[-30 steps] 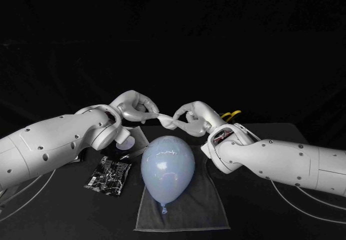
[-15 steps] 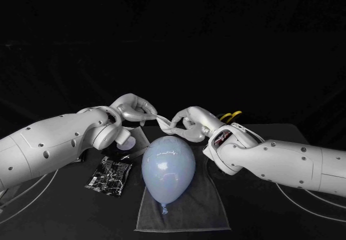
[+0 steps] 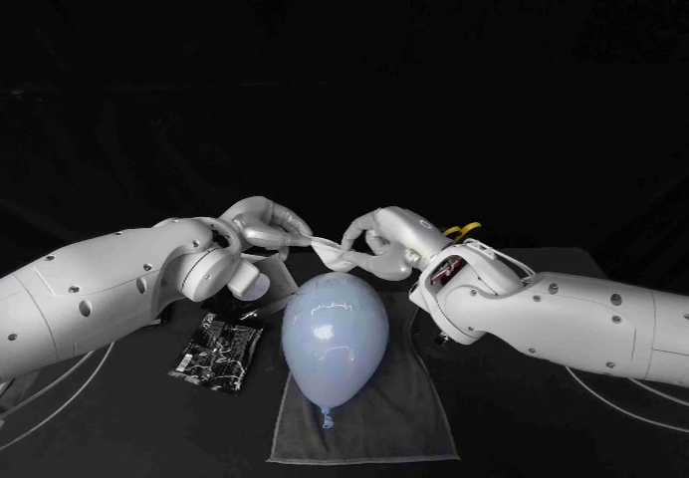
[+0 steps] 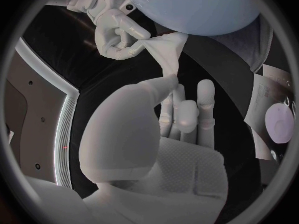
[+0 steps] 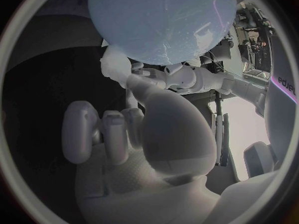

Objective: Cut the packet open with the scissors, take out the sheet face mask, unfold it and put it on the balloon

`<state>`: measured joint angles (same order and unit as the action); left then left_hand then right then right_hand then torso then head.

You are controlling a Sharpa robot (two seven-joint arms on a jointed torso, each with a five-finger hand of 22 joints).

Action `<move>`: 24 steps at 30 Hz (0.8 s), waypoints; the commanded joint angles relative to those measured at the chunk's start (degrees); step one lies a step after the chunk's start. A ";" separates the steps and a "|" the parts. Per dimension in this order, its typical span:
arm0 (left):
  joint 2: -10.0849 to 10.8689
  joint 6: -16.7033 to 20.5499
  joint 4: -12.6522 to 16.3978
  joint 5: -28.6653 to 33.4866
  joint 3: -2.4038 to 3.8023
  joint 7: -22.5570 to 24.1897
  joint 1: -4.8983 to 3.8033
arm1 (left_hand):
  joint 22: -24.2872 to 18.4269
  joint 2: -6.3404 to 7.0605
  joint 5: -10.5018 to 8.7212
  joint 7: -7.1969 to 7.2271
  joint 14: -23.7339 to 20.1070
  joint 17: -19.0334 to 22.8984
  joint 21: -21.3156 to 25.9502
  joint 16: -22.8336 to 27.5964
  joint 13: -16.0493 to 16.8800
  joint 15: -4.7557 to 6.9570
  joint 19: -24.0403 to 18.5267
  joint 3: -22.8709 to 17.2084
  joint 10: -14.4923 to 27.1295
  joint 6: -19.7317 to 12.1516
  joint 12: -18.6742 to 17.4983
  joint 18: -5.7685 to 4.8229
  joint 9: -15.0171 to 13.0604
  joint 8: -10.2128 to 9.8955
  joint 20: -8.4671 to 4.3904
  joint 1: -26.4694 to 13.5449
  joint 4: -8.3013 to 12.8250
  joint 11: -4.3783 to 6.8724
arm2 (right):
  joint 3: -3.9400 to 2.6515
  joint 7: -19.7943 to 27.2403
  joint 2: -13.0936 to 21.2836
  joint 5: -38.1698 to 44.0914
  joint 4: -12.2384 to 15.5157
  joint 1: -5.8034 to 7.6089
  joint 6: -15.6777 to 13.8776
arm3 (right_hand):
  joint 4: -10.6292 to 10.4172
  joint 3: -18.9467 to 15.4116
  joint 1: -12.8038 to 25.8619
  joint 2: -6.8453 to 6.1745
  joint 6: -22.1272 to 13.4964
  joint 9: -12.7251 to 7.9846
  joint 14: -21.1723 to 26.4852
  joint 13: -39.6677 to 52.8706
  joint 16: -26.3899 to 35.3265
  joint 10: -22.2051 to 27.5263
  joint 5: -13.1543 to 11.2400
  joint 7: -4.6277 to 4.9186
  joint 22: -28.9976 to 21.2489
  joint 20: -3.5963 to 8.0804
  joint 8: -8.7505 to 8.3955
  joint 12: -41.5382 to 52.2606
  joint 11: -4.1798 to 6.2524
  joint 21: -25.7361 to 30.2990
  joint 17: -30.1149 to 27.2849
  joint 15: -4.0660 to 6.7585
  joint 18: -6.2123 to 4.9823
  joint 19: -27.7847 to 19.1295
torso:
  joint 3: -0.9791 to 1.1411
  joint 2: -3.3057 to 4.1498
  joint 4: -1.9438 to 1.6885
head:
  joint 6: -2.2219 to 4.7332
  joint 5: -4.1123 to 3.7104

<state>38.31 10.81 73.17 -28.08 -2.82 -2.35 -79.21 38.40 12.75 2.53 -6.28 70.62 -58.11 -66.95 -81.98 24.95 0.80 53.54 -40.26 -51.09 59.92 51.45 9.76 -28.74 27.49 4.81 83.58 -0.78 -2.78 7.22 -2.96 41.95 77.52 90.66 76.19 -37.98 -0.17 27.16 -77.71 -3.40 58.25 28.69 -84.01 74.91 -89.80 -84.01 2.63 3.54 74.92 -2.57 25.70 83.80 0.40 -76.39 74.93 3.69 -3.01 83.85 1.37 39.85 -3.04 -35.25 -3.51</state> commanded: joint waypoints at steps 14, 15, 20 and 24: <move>0.78 -1.20 0.35 1.66 -0.03 -3.43 -0.09 | -2.64 -0.20 0.21 -2.32 -4.42 4.47 2.68 1.54 0.06 -2.10 -2.40 1.73 5.07 -9.58 0.70 0.68 1.57 -5.92 1.72 -5.38 0.01 -2.05 | -0.92 1.17 0.08 1.31 -0.67 4.53 -2.16 | 0.21 0.50 0.52 -0.25 0.43 0.16 -5.99 11.43 -0.20 -3.10 0.17 0.04 11.82 0.42 0.23 0.35 0.26 -0.69 15.07 0.41 0.54 1.89 | 0.01 -0.02 -0.04 | 0.78 -0.14; 0.83 -1.26 0.32 1.59 -0.03 -3.31 -0.08 | -2.76 -0.18 0.20 -2.57 -4.87 5.00 2.87 1.72 -0.07 -2.30 -2.43 1.87 5.52 -10.28 0.53 0.67 1.77 -6.52 1.89 -5.54 0.03 -2.29 | -0.95 1.25 0.05 1.16 -0.83 4.87 -2.08 | 0.21 0.50 0.52 -0.25 0.43 0.16 -5.99 11.43 -0.20 -3.10 0.17 0.04 11.82 0.42 0.23 0.35 0.26 -0.69 15.07 0.41 0.54 1.89 | -0.02 0.00 -0.03 | 0.88 -0.17; 1.20 -2.14 0.02 0.03 -0.05 -0.96 -0.07 | -5.08 0.56 0.05 -4.89 -20.76 21.31 7.41 10.73 -3.24 -4.86 -6.41 2.61 12.81 -15.34 -4.78 0.36 3.34 -11.01 3.93 -6.27 0.46 -5.13 | -1.04 1.79 0.03 0.35 -1.27 6.34 -1.28 | 0.25 0.54 0.55 -0.28 0.45 0.17 -5.99 11.50 -0.20 -3.16 0.17 0.03 11.82 0.43 0.26 0.47 0.26 -0.71 15.07 0.41 0.55 1.90 | -0.07 -0.04 0.02 | 1.15 -0.17; 1.82 -3.27 -0.03 -1.31 -0.05 4.43 -0.03 | -12.43 0.28 0.49 -4.27 -34.14 28.42 21.24 23.91 -8.52 -9.96 -17.56 6.12 21.26 -18.85 -12.22 -1.40 4.49 -13.90 7.72 -4.87 2.04 -9.76 | -1.07 2.29 -0.13 -0.13 -1.47 7.02 0.06 | 0.25 0.55 0.56 -0.29 0.45 0.18 -5.99 11.51 -0.20 -3.16 0.17 0.03 11.82 0.43 0.27 0.47 0.26 -0.70 15.07 0.41 0.55 1.89 | -0.05 -0.02 -0.02 | 1.44 -0.30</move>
<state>39.96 9.54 73.07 -27.49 -2.92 -3.88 -79.19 28.46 13.52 2.67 -10.98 40.09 -31.68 -50.30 -61.68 17.68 -7.59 39.27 -35.17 -31.91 41.74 40.89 9.61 -24.49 14.15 11.45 77.94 1.08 -11.04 6.21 -1.89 41.96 77.99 89.28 83.02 -39.14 0.01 27.29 -77.41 -3.70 58.33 28.78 -84.00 74.93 -89.67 -84.01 2.54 3.68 74.93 -2.42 25.57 84.03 0.40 -76.89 74.95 3.68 -3.01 83.99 1.34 39.83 -3.04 -34.06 -3.71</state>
